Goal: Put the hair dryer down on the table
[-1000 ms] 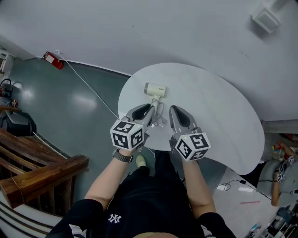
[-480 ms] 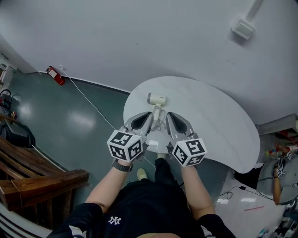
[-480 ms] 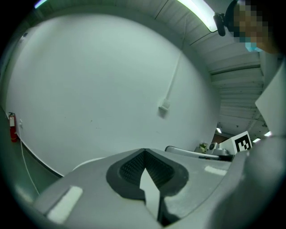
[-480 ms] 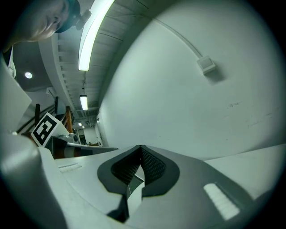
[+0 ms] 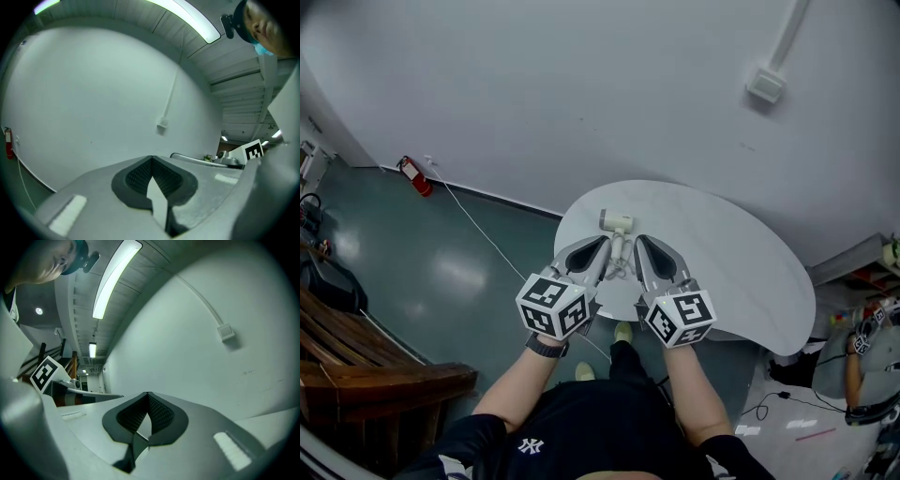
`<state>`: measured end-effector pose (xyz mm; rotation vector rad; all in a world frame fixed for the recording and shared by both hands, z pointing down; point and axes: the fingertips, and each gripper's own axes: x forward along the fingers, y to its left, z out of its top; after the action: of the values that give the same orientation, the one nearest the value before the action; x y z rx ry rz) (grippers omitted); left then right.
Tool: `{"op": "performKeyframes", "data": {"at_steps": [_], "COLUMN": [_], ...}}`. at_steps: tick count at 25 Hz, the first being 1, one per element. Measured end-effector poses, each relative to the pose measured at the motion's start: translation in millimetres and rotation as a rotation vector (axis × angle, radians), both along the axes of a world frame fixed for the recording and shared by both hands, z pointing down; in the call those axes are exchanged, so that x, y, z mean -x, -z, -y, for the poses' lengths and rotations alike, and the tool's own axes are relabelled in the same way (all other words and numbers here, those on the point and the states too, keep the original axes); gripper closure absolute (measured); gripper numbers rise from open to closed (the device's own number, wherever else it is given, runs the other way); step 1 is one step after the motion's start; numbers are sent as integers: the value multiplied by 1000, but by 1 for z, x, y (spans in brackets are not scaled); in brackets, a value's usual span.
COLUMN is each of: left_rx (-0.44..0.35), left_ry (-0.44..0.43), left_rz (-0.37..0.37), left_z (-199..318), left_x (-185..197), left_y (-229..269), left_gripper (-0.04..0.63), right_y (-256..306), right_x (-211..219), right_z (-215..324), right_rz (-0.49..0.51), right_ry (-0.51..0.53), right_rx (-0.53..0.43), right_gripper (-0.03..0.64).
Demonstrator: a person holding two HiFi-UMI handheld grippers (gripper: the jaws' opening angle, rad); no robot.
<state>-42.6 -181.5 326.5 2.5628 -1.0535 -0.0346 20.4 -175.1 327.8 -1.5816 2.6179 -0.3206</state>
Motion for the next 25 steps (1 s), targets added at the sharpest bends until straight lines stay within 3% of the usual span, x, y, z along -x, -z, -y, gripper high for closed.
{"op": "performKeyframes", "data": {"at_steps": [25], "left_rx": [-21], "left_ry": [4], "left_rz": [-34], "left_z": [-22], "left_x": [-2], "left_y": [16], "left_gripper": [595], "right_y": [21], "right_x": [0], "right_z": [-24], "right_rz": [-26], "right_ry": [-13], "right_rx": [-50], "right_gripper": [595]}}
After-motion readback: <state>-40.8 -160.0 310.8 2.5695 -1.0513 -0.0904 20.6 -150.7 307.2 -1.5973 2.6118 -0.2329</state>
